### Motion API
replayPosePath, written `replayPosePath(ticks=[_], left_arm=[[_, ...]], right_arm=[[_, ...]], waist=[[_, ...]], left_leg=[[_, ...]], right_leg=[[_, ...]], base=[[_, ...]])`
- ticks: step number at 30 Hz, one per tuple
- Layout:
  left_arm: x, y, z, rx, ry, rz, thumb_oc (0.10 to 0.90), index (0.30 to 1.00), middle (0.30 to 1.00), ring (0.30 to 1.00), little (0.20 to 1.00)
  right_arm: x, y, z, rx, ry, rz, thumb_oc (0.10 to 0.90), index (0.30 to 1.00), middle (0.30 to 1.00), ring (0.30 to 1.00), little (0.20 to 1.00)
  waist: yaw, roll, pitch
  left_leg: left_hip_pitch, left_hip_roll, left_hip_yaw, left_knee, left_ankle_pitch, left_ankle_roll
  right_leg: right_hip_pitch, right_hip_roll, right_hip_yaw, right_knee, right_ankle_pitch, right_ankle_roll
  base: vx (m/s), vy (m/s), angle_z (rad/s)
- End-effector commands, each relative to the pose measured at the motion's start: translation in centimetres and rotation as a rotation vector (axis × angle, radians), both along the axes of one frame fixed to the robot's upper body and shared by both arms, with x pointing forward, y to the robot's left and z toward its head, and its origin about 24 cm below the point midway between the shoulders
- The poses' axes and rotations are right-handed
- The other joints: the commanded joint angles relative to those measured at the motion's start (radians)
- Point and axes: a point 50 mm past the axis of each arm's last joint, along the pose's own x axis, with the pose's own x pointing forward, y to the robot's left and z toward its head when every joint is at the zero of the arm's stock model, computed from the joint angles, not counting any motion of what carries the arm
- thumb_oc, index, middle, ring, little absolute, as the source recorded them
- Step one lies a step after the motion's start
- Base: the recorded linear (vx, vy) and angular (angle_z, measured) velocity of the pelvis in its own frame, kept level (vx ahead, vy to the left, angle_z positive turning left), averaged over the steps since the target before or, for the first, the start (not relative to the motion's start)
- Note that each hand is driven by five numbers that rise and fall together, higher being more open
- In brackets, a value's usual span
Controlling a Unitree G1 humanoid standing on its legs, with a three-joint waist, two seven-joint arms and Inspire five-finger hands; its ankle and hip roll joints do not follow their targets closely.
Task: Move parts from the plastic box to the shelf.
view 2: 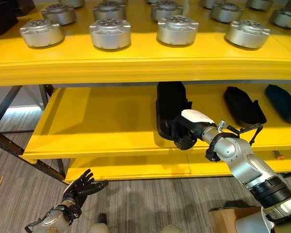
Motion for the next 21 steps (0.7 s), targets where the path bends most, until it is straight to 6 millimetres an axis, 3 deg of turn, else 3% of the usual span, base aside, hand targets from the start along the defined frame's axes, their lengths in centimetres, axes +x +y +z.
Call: replayPosePath(ticks=[1,8,21], left_arm=[[3.2,-0.8,4.3,0.018,-0.25,-0.077,0.9,1.0,1.0,1.0,1.0],[2.8,-0.4,4.0,0.028,-0.231,-0.073,0.9,1.0,1.0,1.0,1.0],[2.6,0.2,4.3,0.025,-0.237,-0.056,0.9,1.0,1.0,1.0,1.0]], right_arm=[[0.5,0.3,9.4,0.033,-0.426,0.011,0.4,0.3,0.3,0.3,0.3],[0.9,1.4,9.2,0.048,-0.391,0.048,0.4,0.3,0.3,0.3,0.3],[3.7,4.4,9.8,0.054,-0.355,0.096,0.4,0.3,0.3,0.3,0.3]], waist=[[-0.003,-0.072,-0.037],[0.02,-0.106,-0.05],[0.068,-0.139,-0.046]], left_leg=[[-0.063,0.069,-0.026,0.133,-0.082,-0.009],[-0.077,0.048,-0.023,0.189,-0.128,0.008],[-0.094,0.039,-0.032,0.188,-0.132,0.017]], right_leg=[[0.14,-0.02,0.015,-0.222,0.104,0.027],[0.18,-0.028,0.013,-0.273,0.132,0.039],[0.192,-0.025,0.004,-0.294,0.15,0.04]], base=[[0.11,0.099,0.06],[0.08,0.039,-0.02],[0.01,-0.002,0.01]])
